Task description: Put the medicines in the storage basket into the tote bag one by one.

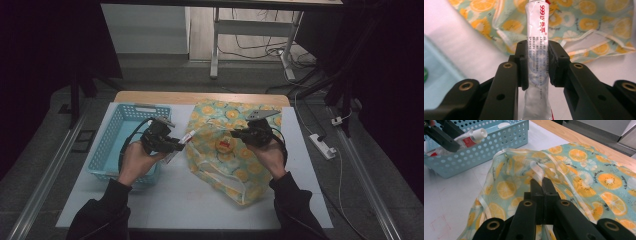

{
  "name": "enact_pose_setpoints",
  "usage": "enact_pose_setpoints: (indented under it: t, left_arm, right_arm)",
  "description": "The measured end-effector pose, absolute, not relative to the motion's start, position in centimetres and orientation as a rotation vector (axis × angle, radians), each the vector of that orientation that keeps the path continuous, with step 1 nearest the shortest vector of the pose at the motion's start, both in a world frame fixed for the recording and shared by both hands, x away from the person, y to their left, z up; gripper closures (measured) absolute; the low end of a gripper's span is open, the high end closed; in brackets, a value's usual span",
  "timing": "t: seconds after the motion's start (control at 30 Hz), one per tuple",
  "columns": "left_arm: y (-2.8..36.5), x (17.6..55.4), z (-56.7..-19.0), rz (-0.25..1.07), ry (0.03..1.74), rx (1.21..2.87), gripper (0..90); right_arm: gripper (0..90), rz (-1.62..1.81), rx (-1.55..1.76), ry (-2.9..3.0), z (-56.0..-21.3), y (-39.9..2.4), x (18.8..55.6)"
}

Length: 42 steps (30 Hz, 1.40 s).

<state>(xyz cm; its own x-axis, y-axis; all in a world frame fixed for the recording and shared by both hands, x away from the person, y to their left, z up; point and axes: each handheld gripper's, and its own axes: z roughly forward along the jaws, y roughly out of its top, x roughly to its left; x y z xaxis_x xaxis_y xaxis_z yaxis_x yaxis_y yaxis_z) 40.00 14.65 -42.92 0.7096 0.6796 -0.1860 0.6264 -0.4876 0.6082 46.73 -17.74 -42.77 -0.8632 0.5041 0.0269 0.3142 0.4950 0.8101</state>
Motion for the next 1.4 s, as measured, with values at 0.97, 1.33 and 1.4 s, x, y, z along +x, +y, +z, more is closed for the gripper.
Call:
enact_pose_setpoints:
  t: [0.97, 1.33, 1.4]
  left_arm:
    - [7.0, 43.0, -44.8, 0.011, 0.902, 2.322, 72.2]
    - [4.9, 44.6, -45.3, 0.031, 0.924, 2.33, 72.2]
    - [4.6, 44.7, -45.3, 0.046, 0.932, 2.335, 72.2]
  right_arm:
    - [90.0, 1.323, 0.708, 2.514, -42.5, -17.9, 46.7]
    - [90.0, 1.328, 0.704, 2.515, -42.5, -17.8, 46.7]
    - [90.0, 1.327, 0.705, 2.516, -42.5, -17.8, 46.7]
